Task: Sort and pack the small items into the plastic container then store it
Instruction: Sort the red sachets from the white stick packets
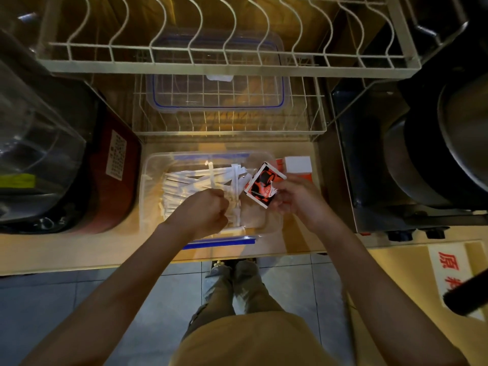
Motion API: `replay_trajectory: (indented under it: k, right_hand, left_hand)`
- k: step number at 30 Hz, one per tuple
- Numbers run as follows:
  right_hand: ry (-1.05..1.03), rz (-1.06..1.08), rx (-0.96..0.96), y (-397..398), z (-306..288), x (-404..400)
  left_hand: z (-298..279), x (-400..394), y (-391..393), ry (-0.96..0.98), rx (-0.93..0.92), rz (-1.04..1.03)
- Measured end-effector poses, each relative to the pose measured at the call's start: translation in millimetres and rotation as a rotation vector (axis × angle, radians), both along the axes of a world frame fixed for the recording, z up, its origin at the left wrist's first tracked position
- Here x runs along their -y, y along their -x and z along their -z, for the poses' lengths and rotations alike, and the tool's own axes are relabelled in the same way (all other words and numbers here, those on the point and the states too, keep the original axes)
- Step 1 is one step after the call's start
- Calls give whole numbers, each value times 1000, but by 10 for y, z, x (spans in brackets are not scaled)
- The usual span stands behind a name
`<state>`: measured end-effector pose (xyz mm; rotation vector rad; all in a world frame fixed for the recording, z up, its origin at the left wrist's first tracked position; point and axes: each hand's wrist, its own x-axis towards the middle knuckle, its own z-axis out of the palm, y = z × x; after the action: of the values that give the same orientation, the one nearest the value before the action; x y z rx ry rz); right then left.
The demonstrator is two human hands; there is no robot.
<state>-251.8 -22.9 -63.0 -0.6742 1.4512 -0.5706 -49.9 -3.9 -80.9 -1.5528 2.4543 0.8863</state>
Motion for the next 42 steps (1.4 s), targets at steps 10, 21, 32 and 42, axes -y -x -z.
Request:
replay_trajectory:
  k: [10,21,32,42]
  right_hand:
    - [53,-210,-221,-67,-48,36]
    - [129,-123,-102,123,-112,-43]
    - [267,-53,-392,110,229,-259]
    - [287,-12,-363,108,305,-281]
  left_hand:
    - [-4,57,155,-301,-509,-597]
    - [-12,70,342,-562,-653,-856]
    - [326,107,614,-483,-314,-708]
    - [344,-6,781,-136,58,-416]
